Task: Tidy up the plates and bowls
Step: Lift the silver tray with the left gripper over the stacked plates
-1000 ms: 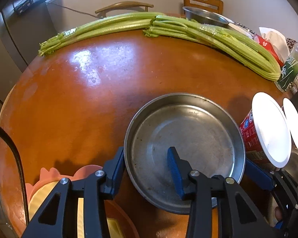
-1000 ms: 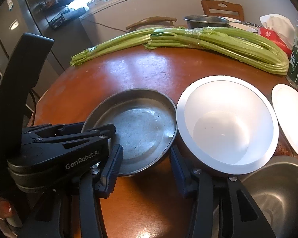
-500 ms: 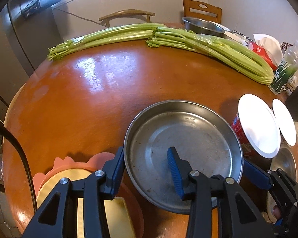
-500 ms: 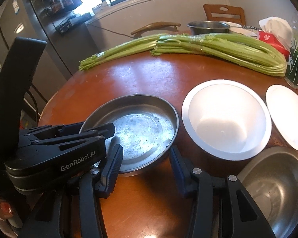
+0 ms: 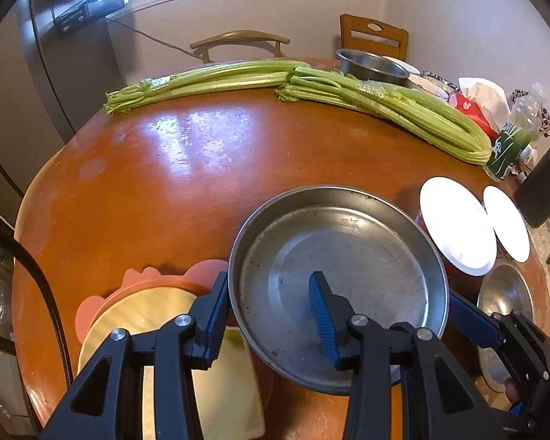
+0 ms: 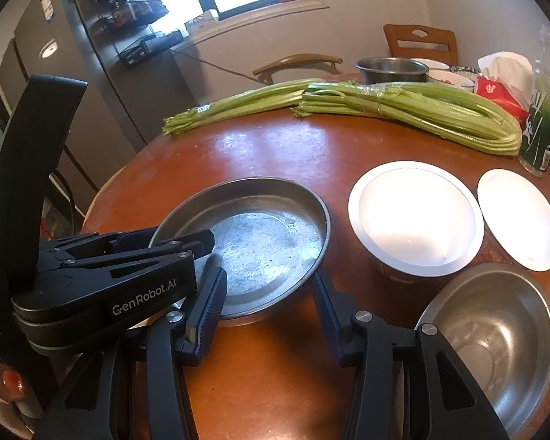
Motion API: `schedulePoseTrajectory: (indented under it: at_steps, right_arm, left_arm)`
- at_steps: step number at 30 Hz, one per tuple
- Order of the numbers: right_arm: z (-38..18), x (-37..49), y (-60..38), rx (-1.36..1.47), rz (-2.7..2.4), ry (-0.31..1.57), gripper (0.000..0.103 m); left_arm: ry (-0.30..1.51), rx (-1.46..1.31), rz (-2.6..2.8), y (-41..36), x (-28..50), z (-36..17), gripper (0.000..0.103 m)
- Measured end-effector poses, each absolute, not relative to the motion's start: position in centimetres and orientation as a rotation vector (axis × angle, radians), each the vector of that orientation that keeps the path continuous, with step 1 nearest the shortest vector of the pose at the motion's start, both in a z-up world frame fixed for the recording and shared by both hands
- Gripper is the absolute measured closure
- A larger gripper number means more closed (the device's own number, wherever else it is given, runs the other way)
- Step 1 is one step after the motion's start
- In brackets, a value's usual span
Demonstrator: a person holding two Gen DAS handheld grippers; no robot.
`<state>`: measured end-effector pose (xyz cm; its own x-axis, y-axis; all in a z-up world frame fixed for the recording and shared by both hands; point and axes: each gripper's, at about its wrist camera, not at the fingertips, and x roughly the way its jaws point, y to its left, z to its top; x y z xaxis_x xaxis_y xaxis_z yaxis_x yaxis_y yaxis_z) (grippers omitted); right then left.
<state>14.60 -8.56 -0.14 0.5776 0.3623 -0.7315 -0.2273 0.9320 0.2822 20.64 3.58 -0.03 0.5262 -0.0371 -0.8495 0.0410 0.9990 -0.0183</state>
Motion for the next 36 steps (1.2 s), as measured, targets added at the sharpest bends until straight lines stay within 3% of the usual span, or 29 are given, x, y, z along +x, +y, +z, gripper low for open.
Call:
schedulePoseTrajectory:
  at_steps: [18,36]
  right_arm:
    - [2.2,11.5,-3.9,0.079,0.440,0.831,0.053]
    - [0.6,10.8,2.1,0.008,0.601,0.841,0.053]
  left_arm:
    - [0.947,-0.081,0.015,9.1,16.1,2.2,0.060]
    - [0.889,-0.150,0.133,15.5,12.0,1.9,0.060]
